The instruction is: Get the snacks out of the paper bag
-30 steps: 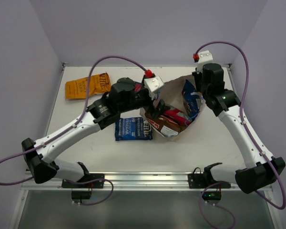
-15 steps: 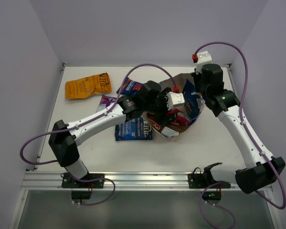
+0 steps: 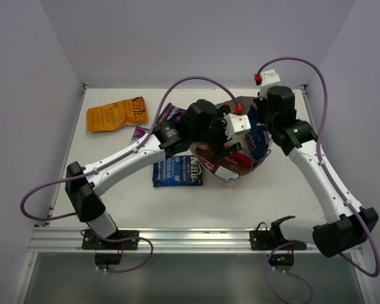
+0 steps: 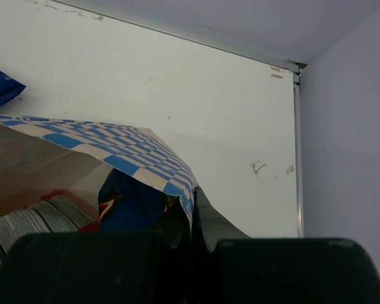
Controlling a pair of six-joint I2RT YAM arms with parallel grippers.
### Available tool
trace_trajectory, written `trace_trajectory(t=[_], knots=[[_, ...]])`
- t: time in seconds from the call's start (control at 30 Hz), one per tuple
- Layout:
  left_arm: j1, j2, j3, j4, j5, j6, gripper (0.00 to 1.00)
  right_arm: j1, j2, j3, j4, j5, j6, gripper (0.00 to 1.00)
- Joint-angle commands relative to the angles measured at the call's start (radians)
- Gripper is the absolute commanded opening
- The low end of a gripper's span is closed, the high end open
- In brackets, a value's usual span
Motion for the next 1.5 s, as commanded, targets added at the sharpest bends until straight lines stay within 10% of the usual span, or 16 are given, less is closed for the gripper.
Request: trace_trajectory(t=[0.0,0.43,0.77,1.03,1.47], knots=[[0.001,-0.130,0.084,-0.056,-0.104,-0.013,0.96,0.007,-0.046,0.007,0.071,-0.009,-0.011,0.00],[-0.004,-0.170,0.128,-0.090,-0.118,0.004,0.95,0.006,-0.057,0.001,0.071,-0.004,-0.011,0.00],[-0.004,-0.247,0.183,-0.053,-0.796,-0.032,0.96,0.006,-0.052,-0.004,0.077,-0.007,-0.005,0.00],[-0.007,-0.276,0.105,-0.005,-0.156,-0.006,0.96,0.006,-0.052,0.003,0.069,-0.006,-0.011,0.00],[-0.034,0.050,0.159,-0.099,0.124,0.131,0.91,0.006,-0.054,-0.007,0.069,-0.012,-0.012,0.00]])
